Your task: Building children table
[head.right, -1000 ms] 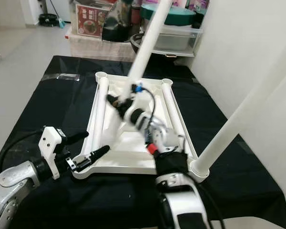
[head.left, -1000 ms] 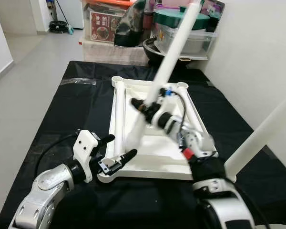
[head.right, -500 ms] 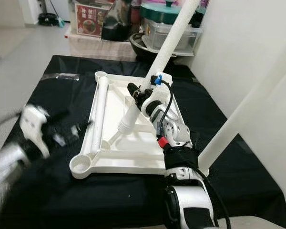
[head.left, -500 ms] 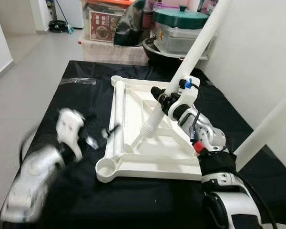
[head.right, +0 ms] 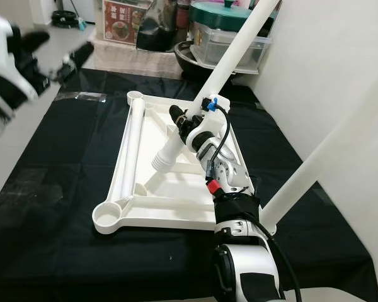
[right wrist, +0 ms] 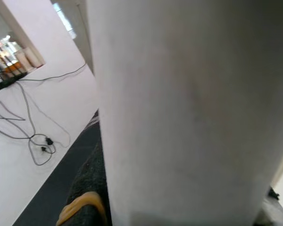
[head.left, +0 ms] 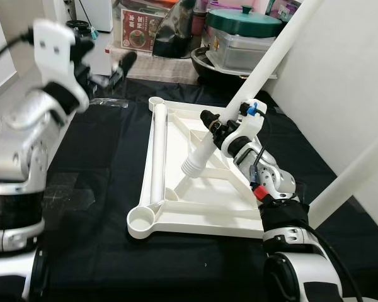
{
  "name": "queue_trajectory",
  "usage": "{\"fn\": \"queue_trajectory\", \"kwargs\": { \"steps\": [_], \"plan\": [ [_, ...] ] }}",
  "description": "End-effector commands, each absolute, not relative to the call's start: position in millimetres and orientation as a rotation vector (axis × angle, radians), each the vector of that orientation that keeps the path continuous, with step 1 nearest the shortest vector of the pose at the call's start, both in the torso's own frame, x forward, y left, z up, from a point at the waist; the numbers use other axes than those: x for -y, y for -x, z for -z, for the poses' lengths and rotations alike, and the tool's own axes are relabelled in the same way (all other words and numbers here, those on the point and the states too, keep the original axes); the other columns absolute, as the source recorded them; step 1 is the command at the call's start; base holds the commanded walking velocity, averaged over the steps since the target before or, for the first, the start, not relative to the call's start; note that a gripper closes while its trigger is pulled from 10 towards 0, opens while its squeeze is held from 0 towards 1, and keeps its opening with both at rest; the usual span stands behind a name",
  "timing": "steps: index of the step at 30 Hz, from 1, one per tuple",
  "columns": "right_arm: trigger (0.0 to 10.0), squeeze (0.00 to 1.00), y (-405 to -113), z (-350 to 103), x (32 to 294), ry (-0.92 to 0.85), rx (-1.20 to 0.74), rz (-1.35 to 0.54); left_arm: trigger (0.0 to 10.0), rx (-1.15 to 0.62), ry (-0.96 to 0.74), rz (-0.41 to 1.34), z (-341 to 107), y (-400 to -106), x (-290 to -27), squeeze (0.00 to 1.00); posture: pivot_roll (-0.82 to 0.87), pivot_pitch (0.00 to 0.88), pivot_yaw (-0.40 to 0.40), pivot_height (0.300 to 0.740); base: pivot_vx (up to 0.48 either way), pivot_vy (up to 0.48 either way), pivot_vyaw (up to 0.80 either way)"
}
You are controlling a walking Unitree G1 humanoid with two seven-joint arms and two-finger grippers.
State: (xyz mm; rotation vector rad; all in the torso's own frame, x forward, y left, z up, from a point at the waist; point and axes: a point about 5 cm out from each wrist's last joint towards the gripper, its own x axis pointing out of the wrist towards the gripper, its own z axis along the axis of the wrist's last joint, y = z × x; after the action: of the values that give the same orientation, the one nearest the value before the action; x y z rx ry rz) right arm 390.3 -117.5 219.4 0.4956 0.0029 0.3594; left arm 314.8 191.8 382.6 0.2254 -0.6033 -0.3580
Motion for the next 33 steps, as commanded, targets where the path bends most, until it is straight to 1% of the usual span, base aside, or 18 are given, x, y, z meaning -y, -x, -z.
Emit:
{"fn": "queue_trajectory", "kwargs": {
  "steps": [1,2,3,4,5,6,8,9,10,13,15,18,19,21,22,26,28,33],
  "plan": [
    [0.0,0.00,-393.2,-229.3,127.0,-0.499,0.046,-0.326,10.0,0.616,-0.254,0.346,-394.5,-313.3,-189.9,0.00,0.10,0.000,-0.216,0.740,0.000,0.000,0.00],
    [0.0,0.00,-393.2,-229.3,127.0,-0.499,0.046,-0.326,10.0,0.616,-0.254,0.346,-394.5,-313.3,-189.9,0.00,0.10,0.000,-0.216,0.740,0.000,0.000,0.00],
    [0.0,0.00,-394.2,-231.4,128.6,-0.503,0.052,-0.323,10.0,0.676,-0.260,0.333,-418.6,-308.5,-188.2,0.00,0.11,0.000,-0.233,0.740,0.000,0.000,0.00],
    [0.0,0.00,-394.2,-231.4,128.6,-0.503,0.052,-0.323,10.0,0.676,-0.260,0.333,-418.6,-308.5,-188.2,0.00,0.11,0.000,-0.233,0.740,0.000,0.000,0.00],
    [0.0,0.00,-395.0,-232.6,129.6,-0.504,0.055,-0.325,10.0,0.738,-0.262,0.328,-441.7,-301.7,-184.8,0.00,0.12,0.000,-0.250,0.740,0.000,0.000,0.00],
    [0.0,0.00,-395.0,-232.6,129.6,-0.504,0.055,-0.325,10.0,0.738,-0.262,0.328,-441.7,-301.7,-184.8,0.00,0.12,0.000,-0.250,0.740,0.000,0.000,0.00],
    [0.0,0.00,-396.0,-232.9,131.2,-0.503,0.051,-0.331,10.0,0.837,-0.245,0.341,-475.1,-287.8,-174.9,0.00,0.12,0.000,-0.270,0.740,0.000,0.000,0.00],
    [0.0,0.00,-396.0,-232.9,131.2,-0.503,0.051,-0.331,10.0,0.837,-0.245,0.341,-475.1,-287.8,-174.9,0.00,0.12,0.000,-0.270,0.740,0.000,0.000,0.00],
    [0.0,0.00,-396.4,-232.1,132.7,-0.502,0.046,-0.333,10.0,0.870,-0.238,0.359,-485.4,-282.4,-168.0,0.00,0.15,0.000,-0.318,0.740,0.000,0.000,0.00],
    [0.0,0.00,-396.7,-231.5,133.9,-0.502,0.042,-0.334,10.0,0.887,-0.234,0.371,-490.8,-279.5,-163.5,0.00,0.15,0.000,-0.322,0.740,0.000,0.000,0.00],
    [0.0,0.00,-397.2,-230.7,134.6,-0.498,0.036,-0.342,10.0,0.900,-0.205,0.385,-497.8,-277.7,-157.6,0.00,0.15,0.000,-0.343,0.740,0.000,0.000,0.00],
    [0.0,0.00,-397.9,-230.5,135.3,-0.496,0.034,-0.345,10.0,0.895,-0.188,0.381,-501.2,-278.9,-156.5,0.00,0.15,0.000,-0.353,0.740,0.000,0.000,0.00],
    [0.0,0.00,-398.1,-229.8,135.5,-0.496,0.032,-0.347,10.0,0.887,-0.194,0.367,-503.4,-281.3,-156.2,0.00,0.16,0.000,-0.376,0.740,0.000,0.000,0.00],
    [0.0,0.00,-398.2,-228.9,135.2,-0.496,0.029,-0.349,10.0,0.880,-0.195,0.367,-505.1,-282.9,-155.1,0.00,0.16,0.000,-0.376,0.740,0.000,0.000,0.00],
    [0.0,0.00,-398.2,-227.9,134.2,-0.494,0.025,-0.352,10.0,0.880,-0.182,0.364,-507.0,-283.2,-156.0,0.00,0.14,0.000,-0.353,0.740,0.000,0.000,0.00],
    [0.0,0.00,-398.1,-228.5,132.8,-0.492,0.026,-0.357,10.0,0.890,-0.141,0.361,-509.4,-279.5,-161.2,0.00,0.14,0.000,-0.342,0.740,0.000,0.000,0.00],
    [0.0,0.00,-398.2,-228.6,133.7,-0.493,0.027,-0.357,10.0,0.877,-0.123,0.380,-508.9,-279.6,-159.3,0.00,0.15,0.000,-0.371,0.740,0.000,0.000,0.00],
    [0.0,0.00,-397.9,-225.2,134.8,-0.491,0.017,-0.361,10.0,0.822,-0.158,0.395,-503.3,-288.0,-151.6,0.00,0.15,0.000,-0.386,0.740,0.000,0.000,0.00]
  ]
}}
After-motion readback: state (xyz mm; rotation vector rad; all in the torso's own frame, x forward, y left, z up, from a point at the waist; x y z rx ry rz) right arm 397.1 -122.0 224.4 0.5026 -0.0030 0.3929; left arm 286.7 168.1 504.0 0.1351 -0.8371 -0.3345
